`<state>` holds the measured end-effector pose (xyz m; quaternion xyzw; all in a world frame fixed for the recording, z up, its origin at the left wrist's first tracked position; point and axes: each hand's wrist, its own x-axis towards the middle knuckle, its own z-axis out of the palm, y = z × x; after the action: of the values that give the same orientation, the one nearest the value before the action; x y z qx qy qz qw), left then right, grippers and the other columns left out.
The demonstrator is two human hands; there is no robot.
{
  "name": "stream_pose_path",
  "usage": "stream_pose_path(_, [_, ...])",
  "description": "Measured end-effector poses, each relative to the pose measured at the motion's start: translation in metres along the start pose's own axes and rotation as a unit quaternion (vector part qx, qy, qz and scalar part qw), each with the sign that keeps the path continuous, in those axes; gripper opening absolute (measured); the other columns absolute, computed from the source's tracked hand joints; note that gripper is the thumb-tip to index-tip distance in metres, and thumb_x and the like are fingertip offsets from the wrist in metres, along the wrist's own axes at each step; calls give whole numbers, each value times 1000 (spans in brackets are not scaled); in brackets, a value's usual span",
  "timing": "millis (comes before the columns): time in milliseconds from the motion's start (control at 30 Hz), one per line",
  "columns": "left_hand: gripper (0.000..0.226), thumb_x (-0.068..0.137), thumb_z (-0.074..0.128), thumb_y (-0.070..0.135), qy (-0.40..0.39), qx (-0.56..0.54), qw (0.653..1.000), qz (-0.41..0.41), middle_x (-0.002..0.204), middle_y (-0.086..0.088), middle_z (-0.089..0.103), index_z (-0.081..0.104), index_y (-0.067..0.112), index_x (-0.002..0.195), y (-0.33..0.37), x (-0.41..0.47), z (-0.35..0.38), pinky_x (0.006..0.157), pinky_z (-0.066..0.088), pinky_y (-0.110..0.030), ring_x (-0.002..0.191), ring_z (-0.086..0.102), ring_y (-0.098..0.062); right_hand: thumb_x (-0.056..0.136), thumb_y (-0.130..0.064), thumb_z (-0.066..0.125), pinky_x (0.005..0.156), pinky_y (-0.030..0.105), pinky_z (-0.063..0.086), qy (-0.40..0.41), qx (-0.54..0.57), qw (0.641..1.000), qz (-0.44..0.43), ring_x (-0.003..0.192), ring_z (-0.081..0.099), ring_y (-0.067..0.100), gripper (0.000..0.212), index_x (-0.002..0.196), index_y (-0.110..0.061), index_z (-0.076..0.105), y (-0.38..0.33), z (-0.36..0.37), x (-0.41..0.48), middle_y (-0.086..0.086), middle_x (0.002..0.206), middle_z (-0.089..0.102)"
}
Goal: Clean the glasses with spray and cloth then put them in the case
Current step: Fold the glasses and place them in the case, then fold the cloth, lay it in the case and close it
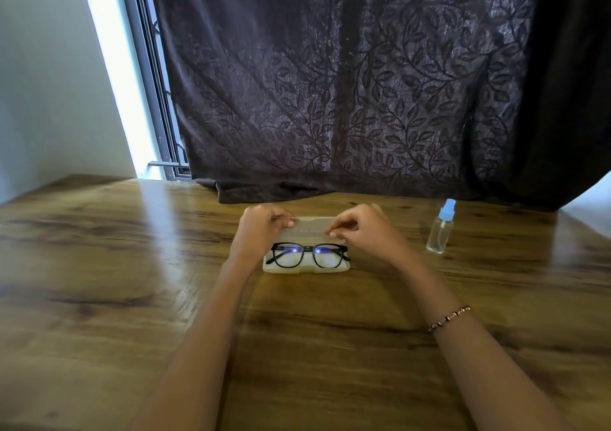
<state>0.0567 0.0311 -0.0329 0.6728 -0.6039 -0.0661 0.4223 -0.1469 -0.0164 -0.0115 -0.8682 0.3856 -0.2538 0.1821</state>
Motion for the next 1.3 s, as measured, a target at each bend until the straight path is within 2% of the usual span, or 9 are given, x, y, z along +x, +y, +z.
stream_pose_path(67, [17, 86, 67, 16, 1, -2, 1000, 3, 102, -1, 72, 74, 14, 101, 0, -1, 0, 81, 38, -17, 87, 57, -7, 86, -18, 70, 73, 14, 48, -3, -13, 1000, 11, 78, 58, -6, 9, 92, -21, 76, 2, 0, -1, -5, 91, 72])
stream_pose_path(200, [15, 85, 68, 15, 11, -14, 1000, 17, 99, 1, 73, 75, 13, 98, -1, -2, 0, 79, 37, -14, 83, 57, -4, 86, -17, 70, 86, 33, 55, -19, -21, 999, 34, 87, 62, 4, 8, 91, -21, 76, 3, 9, -1, -4, 93, 70])
stream_pose_path(400, [14, 86, 67, 15, 10, -17, 1000, 17, 97, 3, 71, 75, 15, 97, -2, -3, 0, 85, 42, -20, 86, 58, -5, 88, -18, 67, 86, 31, 50, -15, -25, 999, 40, 95, 56, 8, 11, 91, -26, 74, 7, 22, 1, 2, 104, 65])
stream_pose_path(567, [16, 86, 67, 17, -11, -8, 1000, -16, 100, 1, 71, 73, 15, 101, -5, -1, -2, 85, 43, -23, 89, 58, -8, 87, -18, 68, 90, 33, 52, -6, -7, 999, 31, 98, 60, 9, 11, 92, -25, 75, 5, 19, -1, -6, 97, 69])
stream_pose_path(667, [19, 87, 67, 18, -26, 12, 999, -32, 104, 1, 69, 72, 15, 105, -9, -1, -3, 85, 42, -22, 93, 57, -9, 87, -16, 67, 74, 6, 48, 30, 5, 999, 29, 83, 57, -6, 11, 94, -20, 75, 3, 0, -4, -12, 90, 68])
stream_pose_path(800, [23, 86, 67, 21, -41, 5, 998, -57, 102, 3, 64, 69, 17, 109, -10, 0, -6, 84, 41, -24, 95, 53, -9, 86, -14, 68, 76, 18, 53, 111, 18, 987, 113, 87, 64, 8, 8, 91, -17, 73, 28, -22, -7, 0, 93, 71])
stream_pose_path(900, [26, 86, 68, 25, -61, -5, 995, -73, 106, 0, 64, 68, 19, 111, -11, 2, -7, 84, 41, -25, 97, 53, -12, 88, -13, 66, 67, 8, 41, 146, -36, 971, 184, 87, 56, 7, 12, 98, -10, 72, 52, -24, -12, 1, 100, 70])
stream_pose_path(967, [26, 85, 69, 28, -63, -10, 995, -78, 108, 0, 65, 68, 20, 110, -13, 3, -7, 84, 42, -25, 98, 54, -12, 89, -15, 66, 53, 8, 32, 151, -51, 962, 221, 77, 55, 6, 15, 101, -8, 71, 62, -21, -15, 4, 101, 71])
stream_pose_path(1300, [35, 90, 58, 40, -45, 8, 998, -38, 109, 0, 66, 65, 16, 115, -15, 1, -6, 84, 42, -23, 97, 55, -10, 84, -26, 72, 51, 14, 31, 141, 0, 949, 282, 64, 53, 1, 16, 87, -10, 69, 69, -14, -15, 1, 84, 69])
